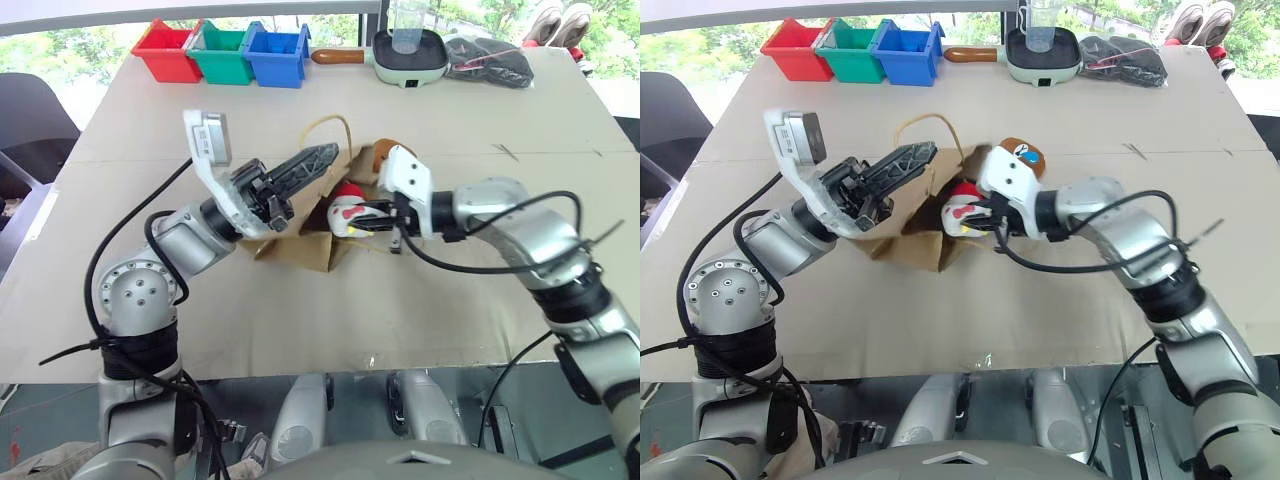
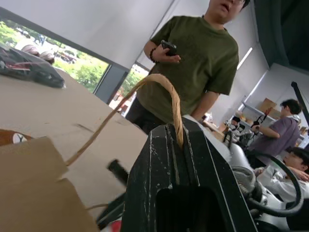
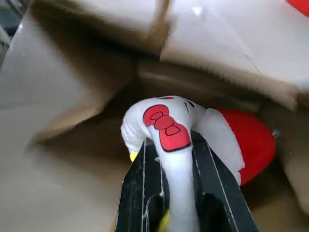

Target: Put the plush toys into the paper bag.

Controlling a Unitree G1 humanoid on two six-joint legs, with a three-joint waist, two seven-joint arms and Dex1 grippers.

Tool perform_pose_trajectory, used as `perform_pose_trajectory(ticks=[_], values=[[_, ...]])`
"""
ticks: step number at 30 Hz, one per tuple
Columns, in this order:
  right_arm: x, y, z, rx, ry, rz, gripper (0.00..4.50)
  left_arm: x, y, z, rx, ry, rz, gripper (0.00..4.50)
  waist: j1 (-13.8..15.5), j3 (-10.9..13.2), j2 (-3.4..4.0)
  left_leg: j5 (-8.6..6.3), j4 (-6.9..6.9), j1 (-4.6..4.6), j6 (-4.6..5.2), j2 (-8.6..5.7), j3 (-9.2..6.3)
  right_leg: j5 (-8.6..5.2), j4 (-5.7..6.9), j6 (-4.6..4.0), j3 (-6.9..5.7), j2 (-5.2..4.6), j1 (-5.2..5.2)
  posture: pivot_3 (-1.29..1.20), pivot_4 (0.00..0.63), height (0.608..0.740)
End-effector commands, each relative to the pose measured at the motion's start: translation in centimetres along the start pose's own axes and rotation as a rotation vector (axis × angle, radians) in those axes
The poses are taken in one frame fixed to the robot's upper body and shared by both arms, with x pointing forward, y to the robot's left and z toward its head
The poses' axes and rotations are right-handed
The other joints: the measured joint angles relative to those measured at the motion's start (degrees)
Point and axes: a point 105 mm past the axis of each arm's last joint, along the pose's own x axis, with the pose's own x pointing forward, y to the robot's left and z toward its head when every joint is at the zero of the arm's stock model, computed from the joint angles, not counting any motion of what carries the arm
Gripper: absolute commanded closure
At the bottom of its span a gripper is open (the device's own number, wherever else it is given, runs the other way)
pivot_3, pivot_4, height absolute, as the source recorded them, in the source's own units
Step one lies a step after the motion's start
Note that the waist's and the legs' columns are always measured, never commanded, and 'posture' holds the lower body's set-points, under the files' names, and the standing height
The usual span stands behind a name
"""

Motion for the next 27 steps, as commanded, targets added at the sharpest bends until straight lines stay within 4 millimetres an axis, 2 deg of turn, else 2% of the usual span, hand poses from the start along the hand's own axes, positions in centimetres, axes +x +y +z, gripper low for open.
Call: perform_pose_trajectory(ticks=[1,3,6,7,12,15,18,21,25,27], values=[[1.1,-0.3,2.2,-0.063,-0.072,0.044,4.49,-0.2,-1.1,0.9,0.047,-0.029,-0.028,4.50,-0.02,0.00,0.00,0.00,0.00,-0.01,0.00,0.00,-0.04,0.00,0.01,0.00,0.00,-0.01,-0.01,0.00,0.150,0.740],[1.9,-0.1,2.2,-0.052,-0.083,0.071,4.49,-0.3,-1.3,0.9,0.047,-0.040,-0.023,4.50,0.05,0.00,0.00,0.01,-0.01,-0.01,-0.01,0.01,-0.13,0.00,0.01,0.00,-0.01,-0.02,-0.01,0.00,0.150,0.740],[2.7,1.1,1.3,0.004,-0.085,0.167,4.49,-0.6,-1.4,0.9,0.057,-0.054,0.003,4.50,0.19,0.00,0.00,0.01,-0.02,-0.02,-0.01,-0.01,-0.22,0.00,-0.03,0.00,-0.02,-0.09,-0.01,0.00,0.150,0.740],[2.7,1.2,1.2,0.022,-0.094,0.179,3.75,-0.8,-1.4,0.9,0.061,-0.059,0.013,4.50,0.22,0.00,0.00,0.00,-0.02,-0.02,-0.01,-0.02,-0.23,0.00,-0.04,0.00,-0.01,-0.10,0.00,0.00,0.150,0.740],[1.5,1.3,0.5,0.014,-0.103,0.143,1.54,-2.2,-1.0,1.1,0.088,-0.073,0.087,4.50,0.16,0.01,0.01,0.00,-0.02,-0.01,-0.01,-0.02,-0.26,0.00,-0.01,0.00,-0.01,-0.10,-0.01,0.00,0.150,0.740],[-0.4,0.5,0.9,-0.029,-0.126,0.033,0.32,-3.1,-0.5,1.1,0.103,-0.086,0.146,4.50,0.21,0.01,0.01,0.00,-0.03,-0.01,0.00,-0.02,-0.27,0.00,-0.01,0.00,-0.01,-0.10,-0.01,0.00,0.150,0.740],[-2.3,-0.3,1.6,-0.027,-0.157,-0.054,0.32,-3.6,-0.1,0.9,0.115,-0.094,0.187,4.50,0.26,0.01,0.01,-0.01,-0.02,-0.01,0.00,-0.03,-0.25,0.00,-0.01,0.00,0.00,-0.12,-0.01,0.00,0.150,0.740],[-5.9,-1.7,3.3,-0.020,-0.211,-0.184,0.32,-3.8,0.5,1.3,0.131,-0.134,0.231,4.50,0.37,0.01,0.01,-0.01,-0.02,0.01,0.00,-0.03,-0.24,0.00,0.01,0.00,0.00,-0.11,-0.01,0.00,0.150,0.740],[-7.3,-3.2,3.5,0.009,-0.215,-0.282,0.32,-4.1,0.7,2.1,0.125,-0.184,0.253,4.50,0.54,0.00,-0.01,-0.01,-0.02,0.01,0.00,-0.03,-0.22,0.00,0.00,0.00,0.02,-0.11,0.01,0.00,0.150,0.740],[-7.6,-6.9,1.4,0.019,-0.105,-0.454,0.32,-4.3,0.8,2.7,0.144,-0.195,0.263,4.50,0.00,0.01,0.00,-0.01,-0.04,0.05,0.00,-0.01,-0.08,0.00,0.04,-0.01,0.07,-0.07,0.00,0.00,0.150,0.740]])
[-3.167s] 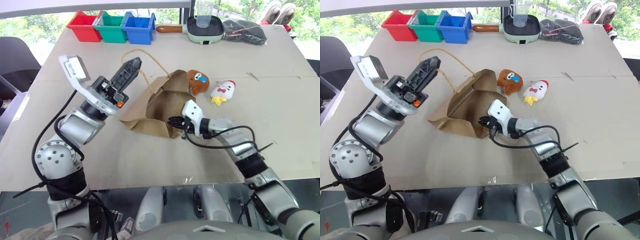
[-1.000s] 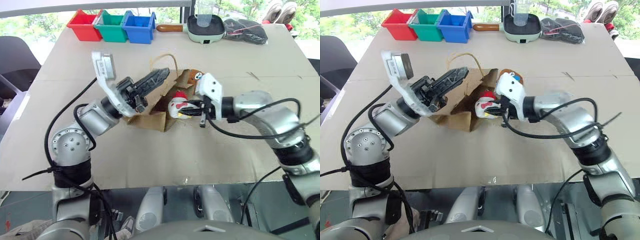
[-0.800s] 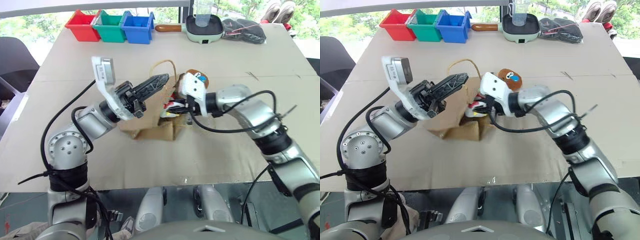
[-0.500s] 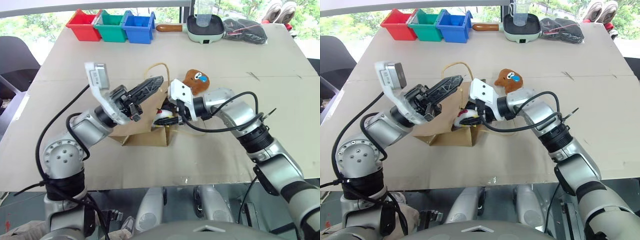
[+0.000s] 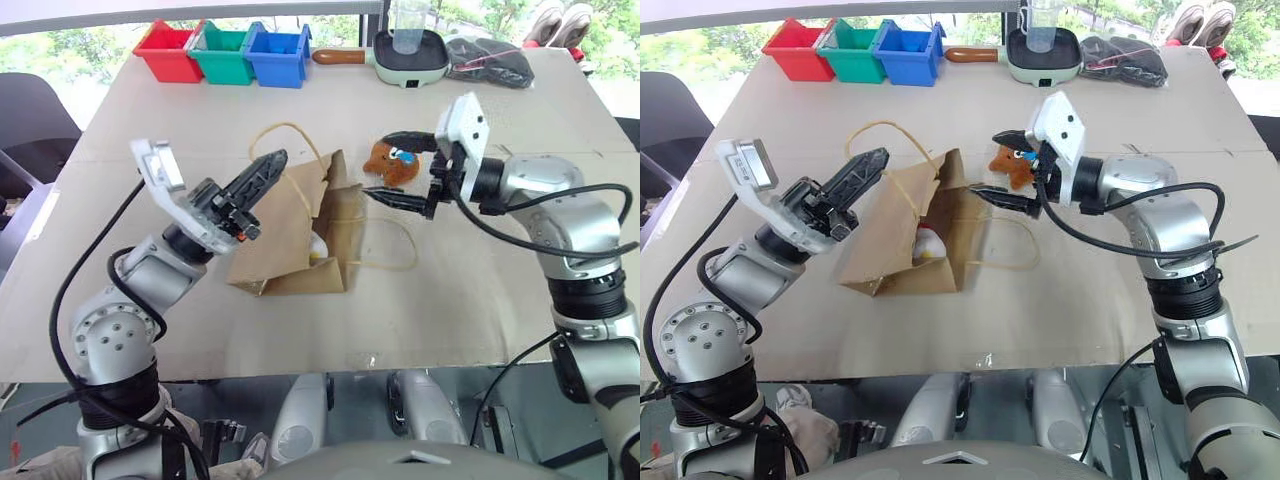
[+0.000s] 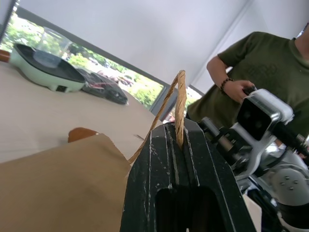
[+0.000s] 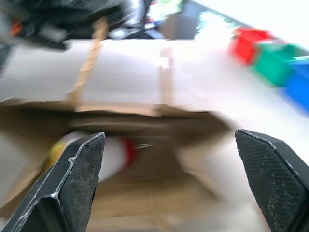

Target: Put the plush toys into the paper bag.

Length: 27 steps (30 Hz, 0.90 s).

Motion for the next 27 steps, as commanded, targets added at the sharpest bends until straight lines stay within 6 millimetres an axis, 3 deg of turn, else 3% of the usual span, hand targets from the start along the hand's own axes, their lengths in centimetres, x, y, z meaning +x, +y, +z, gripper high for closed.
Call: perform_pose_trajectory(ticks=[1,4,7,9,11,13,17,18,19,22,25,27], values=[[0.4,-4.9,-1.5,-0.038,0.110,-0.226,0.32,-0.2,-0.5,2.2,0.049,-0.077,-0.008,4.50,-0.06,0.00,0.01,0.00,0.00,-0.01,0.00,0.00,0.02,0.00,0.00,0.00,0.00,0.00,-0.01,0.00,0.150,0.740],[2.4,-7.5,-4.2,0.032,0.210,-0.312,0.32,-0.3,-0.4,2.6,0.058,-0.083,0.002,4.50,-0.35,0.00,0.00,0.02,0.01,0.02,-0.03,-0.02,0.21,0.01,0.04,-0.02,0.06,0.02,-0.03,0.00,0.150,0.740],[5.1,-8.0,-6.9,0.067,0.281,-0.320,0.32,-0.5,-0.8,2.9,0.069,-0.094,0.008,4.50,-0.50,0.00,0.00,0.02,-0.04,0.02,-0.03,-0.01,0.24,0.01,0.00,-0.03,0.05,0.05,-0.03,0.00,0.150,0.740],[5.7,-8.1,-8.2,0.070,0.328,-0.328,0.32,-0.5,-1.1,3.0,0.075,-0.100,0.009,4.50,-0.46,0.01,0.00,0.05,-0.09,-0.01,-0.08,0.01,0.24,0.01,-0.05,-0.03,0.04,0.06,-0.07,0.00,0.150,0.740],[5.9,-8.0,-9.3,0.055,0.368,-0.329,0.82,-0.5,-1.4,3.0,0.084,-0.104,0.013,4.50,-0.04,0.01,0.00,0.13,-0.10,-0.16,-0.22,0.00,0.22,0.01,-0.12,-0.02,0.00,0.01,-0.15,0.00,0.150,0.740],[6.1,-7.8,-9.6,0.068,0.365,-0.309,1.68,-0.6,-1.5,3.0,0.091,-0.106,0.017,4.50,0.15,0.01,0.00,0.15,-0.12,-0.22,-0.25,-0.02,0.21,0.02,-0.29,-0.02,-0.02,-0.06,-0.14,0.00,0.150,0.740],[5.6,-8.5,-8.7,0.006,0.329,-0.312,3.49,-0.6,-1.7,3.0,0.094,-0.114,0.020,4.50,-0.05,0.01,-0.01,0.08,-0.12,-0.14,-0.14,-0.05,0.18,0.02,-0.27,-0.01,0.04,-0.07,-0.10,0.00,0.150,0.740],[5.3,-8.8,-8.0,-0.018,0.297,-0.308,4.11,-0.6,-1.7,3.0,0.092,-0.118,0.020,4.50,-0.15,0.01,0.00,0.08,-0.13,-0.14,-0.13,-0.05,0.18,0.02,-0.26,-0.01,0.02,-0.07,-0.10,0.00,0.150,0.740],[4.8,-8.9,-6.6,-0.054,0.221,-0.283,4.37,-0.5,-1.7,2.9,0.083,-0.118,0.012,4.50,-0.13,0.02,0.00,0.06,-0.13,-0.12,-0.11,-0.04,0.18,0.02,-0.17,-0.01,-0.02,-0.03,-0.10,0.00,0.150,0.740],[3.5,-7.9,-3.2,-0.169,0.057,-0.192,4.44,-0.1,-1.6,2.6,0.060,-0.110,-0.009,4.50,0.46,0.03,0.02,0.04,-0.12,-0.16,-0.06,-0.04,0.13,0.02,-0.15,-0.01,-0.09,-0.03,-0.09,0.00,0.150,0.740],[2.4,-6.4,-1.3,-0.200,-0.006,-0.148,4.44,0.1,-1.5,2.5,0.048,-0.104,-0.027,4.50,0.08,0.03,0.02,0.03,-0.10,-0.16,-0.05,-0.04,0.11,0.02,-0.17,-0.01,-0.03,-0.05,-0.07,0.00,0.150,0.740],[1.5,-3.9,0.5,-0.278,-0.042,-0.067,4.44,0.7,-1.4,2.5,0.029,-0.094,-0.055,4.50,0.02,0.03,0.03,0.03,-0.10,-0.10,-0.05,0.00,0.06,0.02,-0.10,-0.01,-0.02,-0.03,-0.08,0.00,0.150,0.740]])
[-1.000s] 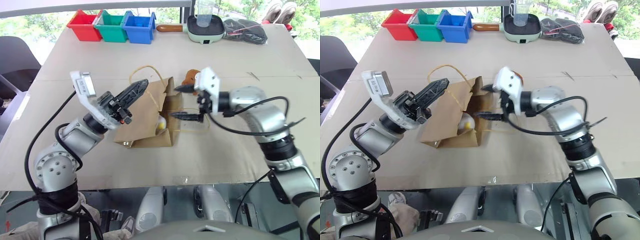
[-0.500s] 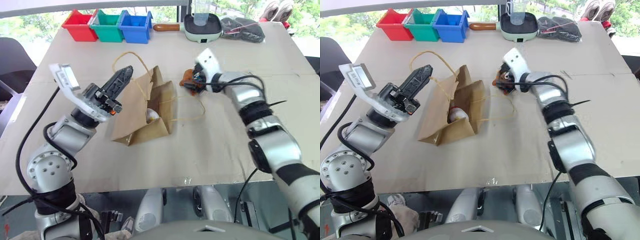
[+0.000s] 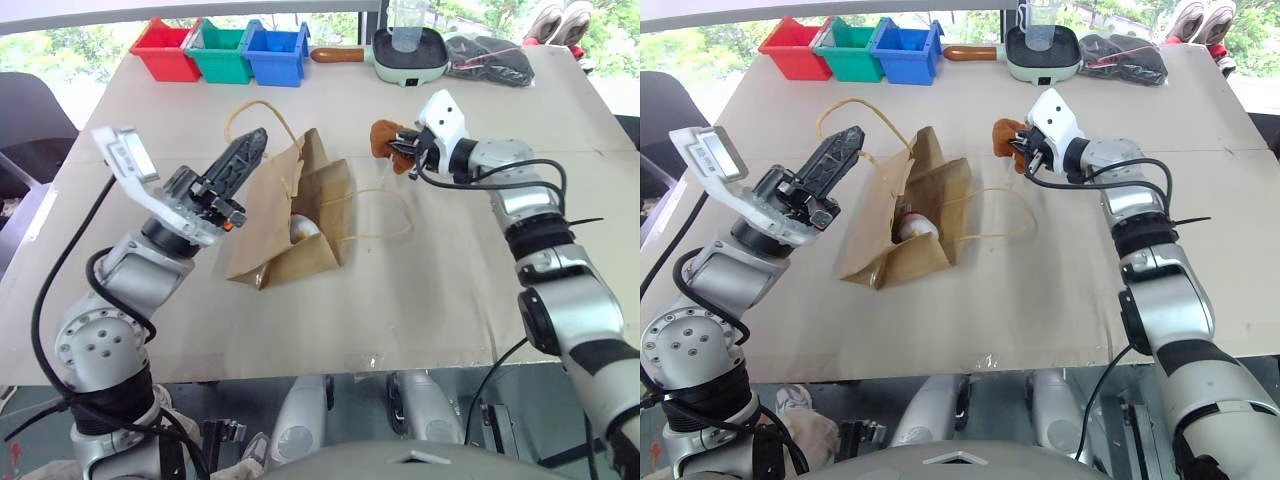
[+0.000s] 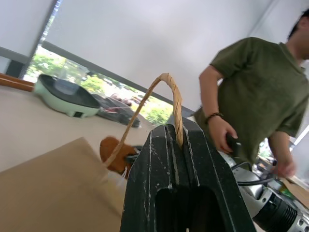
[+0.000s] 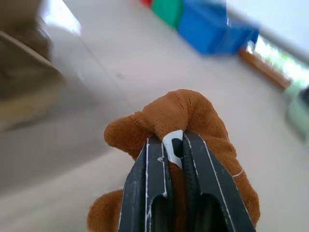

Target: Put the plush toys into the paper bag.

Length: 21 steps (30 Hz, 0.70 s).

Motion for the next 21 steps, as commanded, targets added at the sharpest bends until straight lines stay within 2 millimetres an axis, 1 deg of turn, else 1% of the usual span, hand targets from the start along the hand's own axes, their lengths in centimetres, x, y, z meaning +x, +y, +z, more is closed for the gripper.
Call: perform_pose_trajectory(ticks=[1,2,4,6,9,11,14,16,21], values=[[-2.1,3.0,5.9,-0.128,-0.156,0.126,4.44,1.0,-0.6,0.7,-0.020,-0.022,-0.083,4.50,-0.05,0.00,0.00,0.00,-0.01,-0.02,0.01,0.01,-0.05,0.00,0.06,0.00,-0.06,0.01,-0.02,0.00,0.150,0.740],[-2.3,4.2,6.4,-0.134,-0.163,0.167,4.44,1.4,-0.5,0.8,-0.032,-0.021,-0.094,4.50,-0.04,0.02,0.03,-0.01,-0.01,0.02,0.01,0.04,-0.07,-0.01,0.08,0.00,-0.08,0.03,-0.02,0.00,0.150,0.740],[-2.3,5.9,6.7,-0.138,-0.154,0.220,4.44,1.9,-0.6,0.7,-0.047,-0.013,-0.119,4.50,-0.15,0.02,0.03,-0.01,-0.01,0.02,0.01,0.03,-0.09,-0.01,0.11,0.00,-0.07,0.03,-0.03,0.00,0.150,0.740],[-1.8,7.6,6.3,-0.150,-0.131,0.274,4.44,2.5,-0.8,0.5,-0.061,0.001,-0.157,4.50,-0.18,0.01,0.02,-0.01,0.01,0.07,0.02,0.03,-0.08,-0.01,0.12,0.00,0.00,0.03,-0.03,0.00,0.150,0.740],[-0.4,9.5,5.9,-0.167,-0.120,0.325,4.44,3.3,-1.1,0.3,-0.071,0.019,-0.204,4.50,-0.12,0.01,0.01,-0.01,0.06,0.07,0.01,-0.01,-0.04,-0.01,0.12,0.00,-0.03,0.03,0.00,0.00,0.150,0.740],[0.4,10.4,6.1,-0.163,-0.133,0.354,4.44,3.6,-1.3,0.2,-0.072,0.029,-0.224,4.50,-0.12,0.01,0.01,0.00,0.07,0.06,0.01,-0.01,-0.02,-0.01,0.12,0.00,-0.03,0.04,0.00,0.00,0.150,0.740],[2.8,11.7,6.1,-0.214,-0.141,0.405,4.44,4.0,-2.1,-0.5,-0.062,0.065,-0.276,4.50,-0.18,0.01,0.01,0.02,0.06,0.04,-0.03,-0.01,-0.04,-0.01,0.11,0.00,-0.03,0.03,-0.01,0.00,0.150,0.740],[4.0,12.2,6.1,-0.233,-0.144,0.433,4.44,3.9,-2.8,-0.9,-0.054,0.084,-0.302,4.50,-0.25,0.01,0.01,0.05,0.06,0.05,-0.09,-0.01,-0.03,-0.01,0.11,0.00,-0.02,0.04,-0.02,0.00,0.150,0.740],[5.2,13.0,6.0,-0.240,-0.162,0.481,4.44,3.6,-3.1,-0.9,-0.042,0.084,-0.301,4.50,-0.02,0.01,0.01,0.09,0.04,0.03,-0.16,0.00,-0.09,-0.01,0.08,0.00,-0.06,0.01,-0.02,0.00,0.150,0.740]])
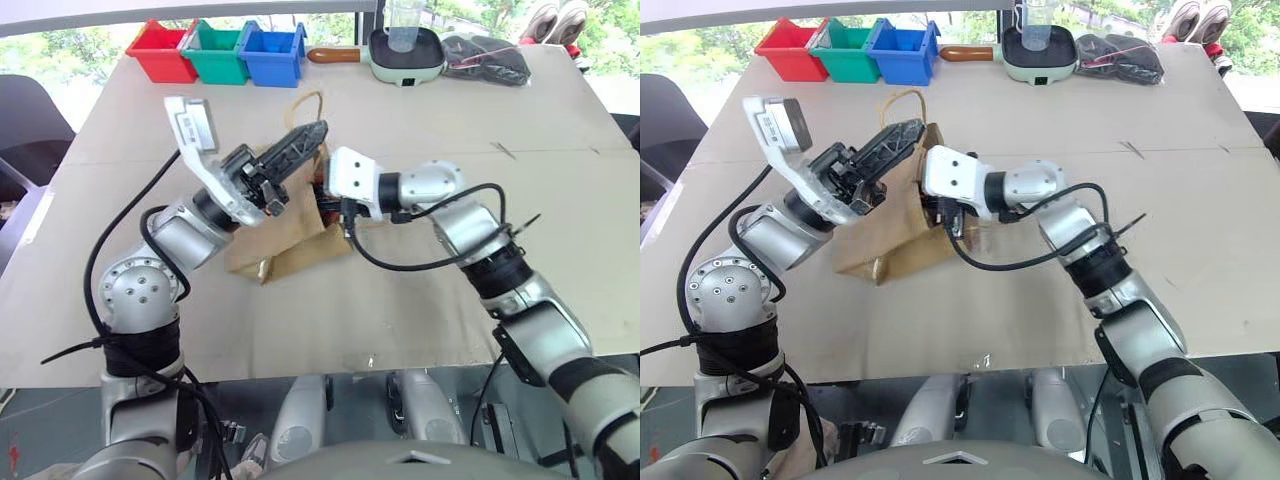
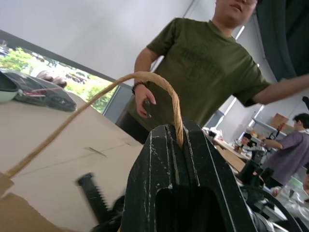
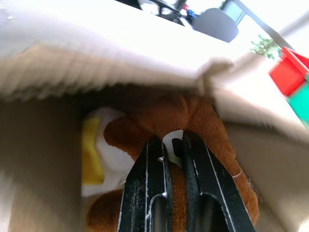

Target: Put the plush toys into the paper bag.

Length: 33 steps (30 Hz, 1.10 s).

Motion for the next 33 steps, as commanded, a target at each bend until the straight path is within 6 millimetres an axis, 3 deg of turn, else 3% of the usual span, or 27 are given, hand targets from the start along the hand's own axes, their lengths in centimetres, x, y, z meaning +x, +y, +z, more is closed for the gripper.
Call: perform_pose_trajectory(ticks=[1,5,9,12,16,21,24,27,28,29,33], values=[[0.8,-0.3,0.4,-0.039,-0.023,0.011,4.44,-0.1,-1.3,0.8,0.055,-0.016,-0.033,4.50,0.11,0.00,0.00,0.00,0.00,0.00,0.00,0.00,-0.01,0.00,-0.02,0.00,0.00,-0.01,0.00,0.00,0.150,0.740],[0.5,-1.2,-0.2,0.026,-0.030,-0.023,4.44,-0.6,-1.5,0.7,0.075,-0.013,-0.012,4.50,0.11,0.00,0.00,-0.01,0.00,0.00,0.02,-0.01,-0.02,0.00,0.00,0.00,0.02,-0.01,0.00,0.00,0.150,0.740],[0.4,1.0,1.4,0.094,-0.137,0.088,4.44,-0.6,0.0,0.7,0.169,-0.018,0.094,4.50,0.09,0.00,0.00,-0.03,0.00,0.00,0.05,-0.01,-0.06,0.00,-0.01,0.00,0.03,-0.01,0.00,0.00,0.150,0.740],[0.4,2.6,1.0,0.096,-0.137,0.124,4.44,-0.3,0.9,0.9,0.265,-0.059,0.151,4.50,0.09,0.00,0.00,-0.04,-0.02,0.02,0.07,-0.01,-0.07,0.00,0.00,0.00,0.01,0.00,0.00,0.00,0.150,0.740],[0.7,3.7,0.8,0.129,-0.149,0.135,4.44,-0.2,0.9,0.7,0.266,-0.075,0.154,4.50,0.12,0.00,0.00,-0.04,-0.02,0.01,0.07,-0.01,-0.02,0.00,-0.01,0.00,0.02,-0.01,0.00,0.00,0.150,0.740],[1.6,3.5,-1.8,0.164,-0.078,0.075,4.44,-0.2,0.4,0.3,0.258,-0.077,0.143,4.50,-0.04,0.00,-0.01,-0.07,-0.01,0.05,0.11,0.00,-0.05,0.00,0.03,0.00,0.04,0.00,0.00,0.00,0.150,0.740],[1.4,3.3,-2.0,0.193,-0.095,0.066,3.45,-0.4,0.4,0.2,0.256,-0.076,0.145,4.50,-0.02,0.00,0.00,-0.06,-0.01,0.05,0.11,-0.01,-0.01,0.00,0.03,0.00,0.03,0.00,0.00,0.00,0.150,0.740],[0.7,3.5,-1.7,0.198,-0.106,0.080,2.08,-0.9,0.4,0.2,0.258,-0.067,0.146,4.50,-0.03,0.00,0.00,-0.06,-0.01,0.04,0.11,-0.01,-0.03,0.00,0.02,0.00,0.05,-0.01,0.00,0.00,0.150,0.740],[0.3,3.5,-1.5,0.205,-0.112,0.078,1.33,-1.2,0.4,0.2,0.257,-0.067,0.147,4.50,-0.04,0.00,0.00,-0.06,-0.02,0.04,0.11,-0.01,-0.04,0.00,0.03,0.00,0.04,0.00,0.00,0.00,0.150,0.740],[-0.4,3.6,-1.6,0.185,-0.090,0.082,1.14,-1.4,0.5,0.2,0.259,-0.066,0.149,4.50,-0.02,0.00,0.00,-0.06,-0.02,0.04,0.11,-0.01,-0.04,0.00,0.03,0.00,0.03,0.00,0.00,0.00,0.150,0.740],[-2.3,3.2,-1.8,0.190,-0.048,0.043,1.14,-1.6,0.7,0.5,0.264,-0.078,0.154,4.50,0.26,0.00,0.00,-0.08,-0.01,0.00,0.13,-0.01,-0.08,0.00,-0.01,0.00,0.01,-0.02,0.00,0.00,0.150,0.740]])
